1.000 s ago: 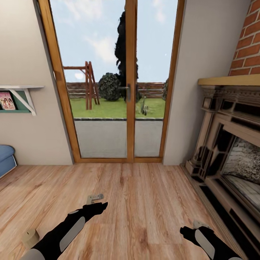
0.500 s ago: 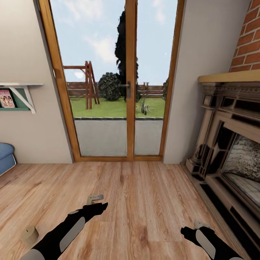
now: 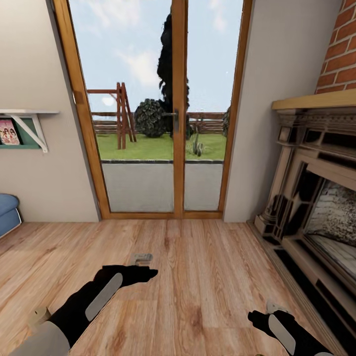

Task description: Place each of the two pumpkins and all three candles from the living room inside a cabinet in the living room (use any cabinet), then make sure every cabinet is closed, and position the cauldron so it is next to a table in the living room.

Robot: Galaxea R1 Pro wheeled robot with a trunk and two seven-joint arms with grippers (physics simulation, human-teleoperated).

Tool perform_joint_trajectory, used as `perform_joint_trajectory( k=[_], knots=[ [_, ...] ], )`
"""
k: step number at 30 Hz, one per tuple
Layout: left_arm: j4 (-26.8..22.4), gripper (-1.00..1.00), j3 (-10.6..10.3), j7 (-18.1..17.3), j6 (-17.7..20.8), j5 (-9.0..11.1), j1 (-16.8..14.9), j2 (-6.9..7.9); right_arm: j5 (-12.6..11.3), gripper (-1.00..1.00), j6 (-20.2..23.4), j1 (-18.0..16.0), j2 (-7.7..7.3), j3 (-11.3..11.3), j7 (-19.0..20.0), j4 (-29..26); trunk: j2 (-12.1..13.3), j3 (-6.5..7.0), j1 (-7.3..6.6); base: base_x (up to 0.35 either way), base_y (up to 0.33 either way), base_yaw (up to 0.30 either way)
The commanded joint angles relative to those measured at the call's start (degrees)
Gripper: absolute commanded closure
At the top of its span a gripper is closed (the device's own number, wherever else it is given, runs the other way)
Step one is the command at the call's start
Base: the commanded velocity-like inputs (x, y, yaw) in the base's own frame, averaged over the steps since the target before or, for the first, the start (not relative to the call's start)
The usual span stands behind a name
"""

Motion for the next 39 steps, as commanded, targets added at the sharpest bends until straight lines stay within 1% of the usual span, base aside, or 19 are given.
perform_joint_trajectory(
  k=[1, 3, 4, 7, 9, 12, 16, 18, 19, 24, 29, 39],
  knots=[
    [-1.14, -1.00, -0.13, 0.60, 2.32, 0.64, -1.66, 0.01, -0.60, -1.00, 0.13, -0.03, -0.13, 0.48, -0.51, -0.14, -0.03, -0.07, 0.00, 0.000, 0.000, 0.000],
    [-2.01, -1.00, -0.09, 0.63, 4.01, 0.80, -3.22, 0.00, -0.60, -1.00, 0.13, -0.03, -0.19, 0.48, -0.50, -0.17, -0.03, -0.07, 0.00, 0.000, 0.000, 0.000],
    [-3.03, -1.00, -0.06, 0.65, 5.32, 1.23, -4.37, 0.01, -0.60, -1.00, 0.13, -0.03, -0.24, 0.48, -0.49, -0.22, -0.03, -0.07, 0.00, 0.000, 0.000, 0.000],
    [-4.21, -1.00, -0.08, 0.70, 6.76, 1.91, -5.58, -0.01, -0.60, -1.00, 0.13, -0.03, -0.33, 0.48, -0.53, -0.35, -0.03, -0.07, 0.00, 0.000, 0.000, 0.000],
    [-4.48, -1.00, -0.07, 0.69, 7.03, 2.03, -5.76, 0.04, -0.60, -1.00, 0.12, -0.03, -0.39, 0.48, -0.54, -0.38, -0.03, -0.07, 0.00, 0.000, 0.000, 0.000],
    [-6.10, -1.00, -0.06, 0.71, 8.34, 2.25, -6.11, 0.27, -0.60, -1.00, 0.12, -0.03, -0.69, 0.48, -0.56, -0.47, -1.23, -0.61, 0.65, 0.000, 0.000, 0.000],
    [-7.09, -1.00, 0.00, 0.80, 9.19, 2.32, -6.23, 0.38, -0.60, -1.00, 0.12, -0.03, -0.85, 0.48, -0.56, -0.49, -2.84, -1.32, 1.53, 0.000, 0.000, 0.000],
    [-7.48, -1.00, 0.79, 0.83, 9.56, 2.37, -6.23, 0.51, -0.60, -1.00, 0.13, -0.03, -0.90, 0.48, -0.57, -0.47, -3.64, -1.68, 1.97, 0.000, 0.000, 0.000],
    [-7.71, -1.00, 2.36, 0.84, 9.76, 2.41, -6.20, 0.54, -0.60, -1.00, 0.13, -0.03, -0.92, 0.48, -0.57, -0.45, -4.04, -1.86, 2.19, 0.000, 0.000, 0.000],
    [-8.01, -1.00, 6.60, 0.71, 11.51, 2.32, -6.16, 0.48, -0.60, -1.00, 0.13, -0.03, -0.94, 0.48, -0.57, -0.41, -6.05, -2.76, 3.29, 0.000, 0.000, 0.000],
    [-8.06, -1.00, 7.85, 0.56, 12.24, 2.27, -6.15, 0.44, -0.60, -1.00, 0.13, -0.03, -0.95, 0.48, -0.57, -0.37, -8.05, -3.66, 4.39, 0.000, 0.000, 0.000],
    [-8.20, -1.00, 8.20, 0.52, 12.53, 2.25, -6.14, 0.53, -0.60, -1.00, 0.13, -0.03, -0.95, 0.48, -0.65, -0.24, -12.06, -5.45, 6.58, 0.000, 0.000, 0.000]
  ],
)
